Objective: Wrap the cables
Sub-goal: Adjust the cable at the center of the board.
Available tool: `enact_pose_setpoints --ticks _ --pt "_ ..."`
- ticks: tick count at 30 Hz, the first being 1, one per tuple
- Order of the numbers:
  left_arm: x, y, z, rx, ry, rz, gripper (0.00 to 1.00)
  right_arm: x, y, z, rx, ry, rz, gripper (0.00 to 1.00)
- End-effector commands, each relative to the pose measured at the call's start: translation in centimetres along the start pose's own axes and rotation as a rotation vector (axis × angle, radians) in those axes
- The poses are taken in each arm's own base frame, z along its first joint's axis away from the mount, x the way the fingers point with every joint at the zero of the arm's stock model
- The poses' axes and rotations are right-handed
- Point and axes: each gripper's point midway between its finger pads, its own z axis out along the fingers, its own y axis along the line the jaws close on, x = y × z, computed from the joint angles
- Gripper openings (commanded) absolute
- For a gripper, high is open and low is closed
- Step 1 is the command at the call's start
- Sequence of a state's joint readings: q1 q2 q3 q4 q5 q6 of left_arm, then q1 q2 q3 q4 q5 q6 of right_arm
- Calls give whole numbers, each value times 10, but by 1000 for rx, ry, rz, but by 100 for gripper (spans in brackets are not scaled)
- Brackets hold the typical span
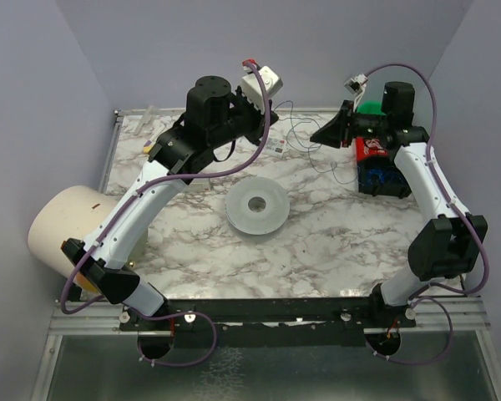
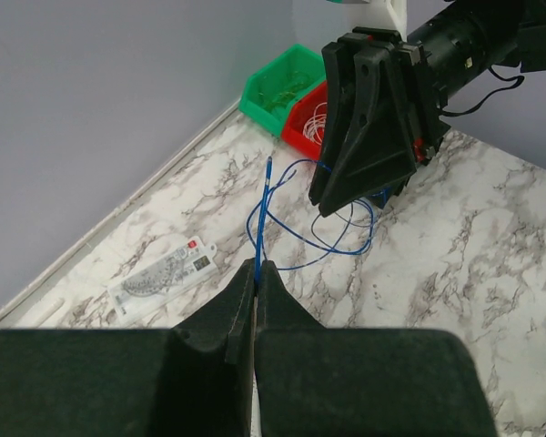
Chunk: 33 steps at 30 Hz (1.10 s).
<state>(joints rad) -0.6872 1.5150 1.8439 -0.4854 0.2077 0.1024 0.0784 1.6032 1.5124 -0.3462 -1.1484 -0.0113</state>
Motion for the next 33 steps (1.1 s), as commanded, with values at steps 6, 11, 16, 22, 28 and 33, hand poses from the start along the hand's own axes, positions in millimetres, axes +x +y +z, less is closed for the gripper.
enact_pose_setpoints --ticks 6,11,16,22,28,33 --pt "-4 11 -3 -54 -8 19 0 -10 7 -7 41 0 41 2" --pt "9 22 3 -113 14 22 0 -30 20 -10 55 -27 154 0" --pt "17 32 8 -171 22 14 0 -26 20 -7 133 -6 293 0" --pt "18 27 13 -139 21 4 31 -23 29 -2 171 -15 372 1" --pt "15 19 16 -93 17 7 71 -42 44 1 168 -63 420 1" --pt "10 5 16 -19 16 32 88 -47 39 5 194 -105 508 0"
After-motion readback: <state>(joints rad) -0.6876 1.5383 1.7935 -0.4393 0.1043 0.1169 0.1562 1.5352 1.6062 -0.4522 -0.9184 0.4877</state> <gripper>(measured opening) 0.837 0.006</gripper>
